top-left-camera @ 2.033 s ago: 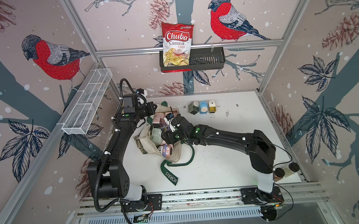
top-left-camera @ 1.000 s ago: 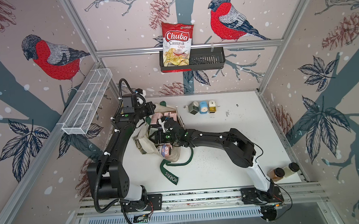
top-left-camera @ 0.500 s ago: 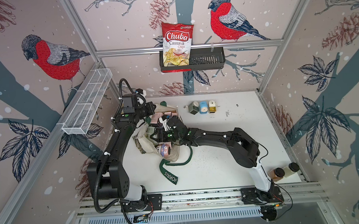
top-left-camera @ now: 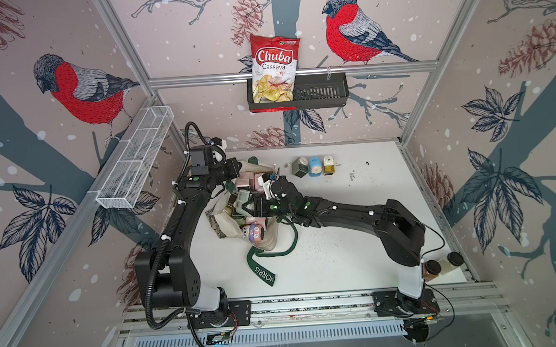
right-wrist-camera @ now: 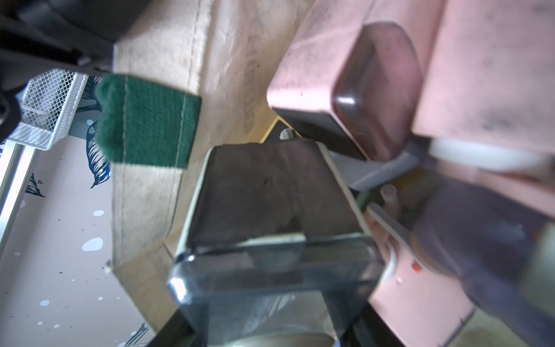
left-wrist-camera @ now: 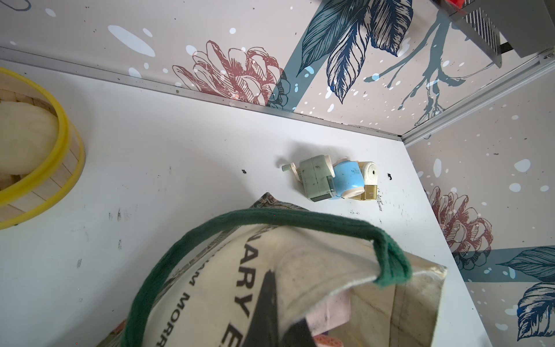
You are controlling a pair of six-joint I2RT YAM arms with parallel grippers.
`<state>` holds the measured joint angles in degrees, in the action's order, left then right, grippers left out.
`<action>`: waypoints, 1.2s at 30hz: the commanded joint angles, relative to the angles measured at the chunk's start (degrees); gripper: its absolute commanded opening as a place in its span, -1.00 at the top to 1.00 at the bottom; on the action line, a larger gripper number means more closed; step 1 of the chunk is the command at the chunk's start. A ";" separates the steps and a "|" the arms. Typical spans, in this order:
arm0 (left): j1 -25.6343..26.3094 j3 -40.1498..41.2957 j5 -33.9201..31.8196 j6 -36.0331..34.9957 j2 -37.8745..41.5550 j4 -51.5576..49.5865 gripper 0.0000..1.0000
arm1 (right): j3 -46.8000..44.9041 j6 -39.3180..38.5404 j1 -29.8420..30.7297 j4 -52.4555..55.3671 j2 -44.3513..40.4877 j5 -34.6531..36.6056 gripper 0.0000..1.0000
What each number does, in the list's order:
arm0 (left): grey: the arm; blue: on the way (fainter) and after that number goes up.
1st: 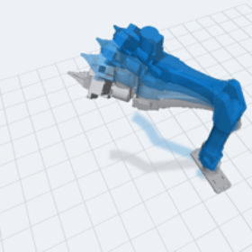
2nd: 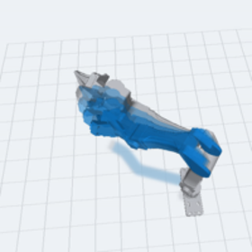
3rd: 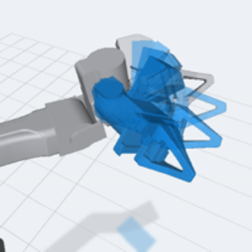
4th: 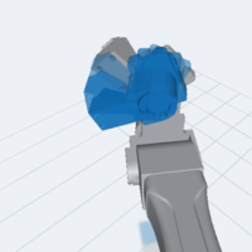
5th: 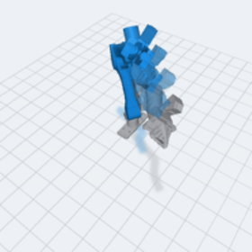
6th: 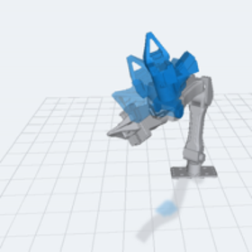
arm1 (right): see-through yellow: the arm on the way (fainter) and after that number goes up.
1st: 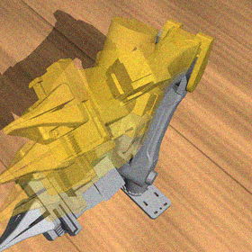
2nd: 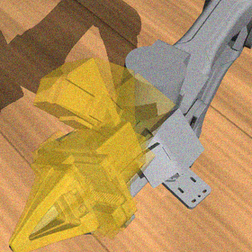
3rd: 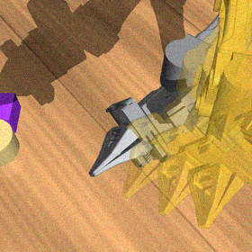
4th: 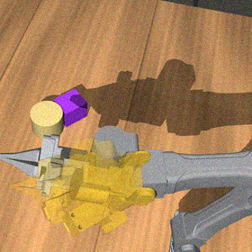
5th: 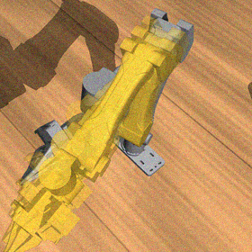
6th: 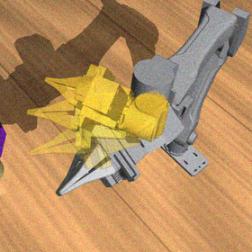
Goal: Take out the pencil sharpeners from the tote bags
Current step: Adjust the pencil sharpener in the canvas bag.
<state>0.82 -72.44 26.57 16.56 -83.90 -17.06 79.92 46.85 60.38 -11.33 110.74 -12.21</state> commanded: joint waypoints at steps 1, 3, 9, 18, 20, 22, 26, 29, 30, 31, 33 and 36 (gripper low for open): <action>-0.08 -0.30 0.85 -0.38 0.05 2.38 1.00 | -4.18 3.87 0.41 -2.93 -2.56 0.63 0.18; -0.07 -0.26 0.85 -0.36 0.06 2.37 1.00 | -6.31 5.66 0.56 -3.99 -3.45 -0.21 0.18; -0.05 -0.18 0.76 -0.35 0.05 2.26 1.00 | -11.24 7.86 1.48 -4.56 -5.99 2.67 0.13; -0.02 -0.16 0.67 -0.47 0.01 2.23 1.00 | -12.71 8.34 1.75 -1.53 -5.11 2.86 -0.44; -0.06 -0.16 0.68 -0.46 -0.04 2.21 1.00 | -12.21 6.85 1.73 0.84 -5.71 4.56 -0.54; -0.07 -0.17 0.63 -0.47 -0.04 2.22 1.00 | -11.83 5.43 1.69 3.03 -6.27 5.93 -0.60; -0.01 -0.15 0.68 -0.47 -0.04 2.21 1.00 | -10.70 1.62 1.72 7.27 -7.45 7.28 -0.63; -0.04 -0.15 0.53 -0.47 -0.13 2.28 1.00 | -9.32 -3.27 1.84 11.67 -8.28 7.84 -0.63; -0.07 -0.22 0.61 -0.45 -0.13 2.25 1.00 | -8.74 -5.51 1.93 13.35 -8.49 8.05 -0.63; -0.04 -0.18 0.53 -0.40 -0.19 2.26 1.00 | -7.82 -8.93 2.25 15.40 -8.86 8.32 -0.62; -0.01 -0.19 0.61 -0.47 -0.13 2.21 1.00 | -6.01 -15.63 3.24 20.00 -9.51 10.54 -0.59; -0.07 -0.19 0.58 -0.47 -0.21 2.21 1.00 | -4.60 -25.32 5.55 24.69 -11.25 19.29 -0.56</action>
<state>0.82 -72.44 26.74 16.56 -84.03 -16.99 74.30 33.89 64.64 6.31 100.79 -0.86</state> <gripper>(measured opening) 0.060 0.783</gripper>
